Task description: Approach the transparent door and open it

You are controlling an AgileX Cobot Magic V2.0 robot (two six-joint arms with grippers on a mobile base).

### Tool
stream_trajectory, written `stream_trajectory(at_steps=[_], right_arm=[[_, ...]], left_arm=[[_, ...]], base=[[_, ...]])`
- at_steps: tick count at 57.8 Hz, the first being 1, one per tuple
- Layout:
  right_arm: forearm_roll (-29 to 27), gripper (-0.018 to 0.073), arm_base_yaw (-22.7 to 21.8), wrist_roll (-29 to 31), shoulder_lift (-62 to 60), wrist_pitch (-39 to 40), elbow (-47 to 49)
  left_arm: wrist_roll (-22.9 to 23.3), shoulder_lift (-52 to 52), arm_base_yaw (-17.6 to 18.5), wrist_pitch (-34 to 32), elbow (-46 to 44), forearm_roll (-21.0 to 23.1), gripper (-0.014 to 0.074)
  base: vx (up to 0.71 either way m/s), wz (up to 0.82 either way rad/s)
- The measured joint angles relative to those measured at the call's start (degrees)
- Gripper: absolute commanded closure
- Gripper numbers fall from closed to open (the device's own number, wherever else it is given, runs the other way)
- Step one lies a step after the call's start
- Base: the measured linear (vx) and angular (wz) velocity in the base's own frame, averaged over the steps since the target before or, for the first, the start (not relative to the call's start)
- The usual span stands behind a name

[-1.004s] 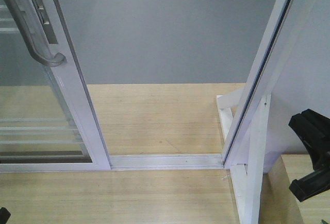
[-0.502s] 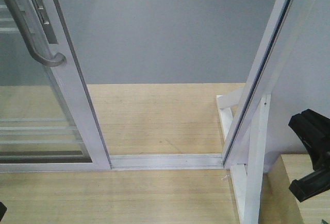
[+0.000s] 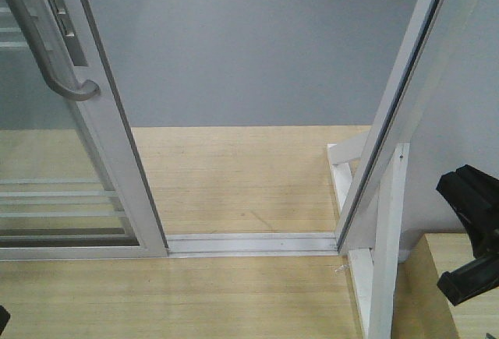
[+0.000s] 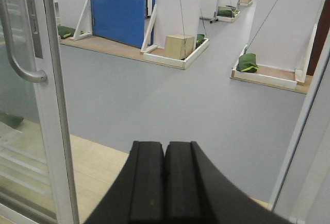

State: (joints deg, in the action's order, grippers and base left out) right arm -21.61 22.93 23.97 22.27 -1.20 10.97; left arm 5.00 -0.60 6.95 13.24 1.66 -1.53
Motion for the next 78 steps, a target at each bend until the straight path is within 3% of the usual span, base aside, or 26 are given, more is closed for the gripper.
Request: stream_trajectory(at_steps=[7,17,27,43,78], right_arm=[[4.31,0.0564,0.0,-1.65,-0.97,-0.35,0.0],[12.18,0.0564,-0.68,-12.69,-5.75,0.32,-3.38],[13.46,0.0564,-3.57,-19.91,-15.86,1.81,-12.37],[13.34,0.0564,-9.24,-21.84,-22.84,-5.78,-12.64],[13.29,0.0564,-9.71,-22.32,-22.84,-6.22,-12.64]], left_arm=[[0.0,0.0,0.0,0.0,0.05,0.0,0.0603],[0.0,0.0,0.0,0.0,0.05,0.0,0.0603],[0.0,0.0,0.0,0.0,0.05,0.0,0.0603],[0.0,0.0,0.0,-0.11,0.11,0.0,0.0603],[0.0,0.0,0.0,-0.05,0.11,0.0,0.0603]], base=[[0.0,0.0],[0.0,0.0],[0.0,0.0],[0.0,0.0],[0.0,0.0]])
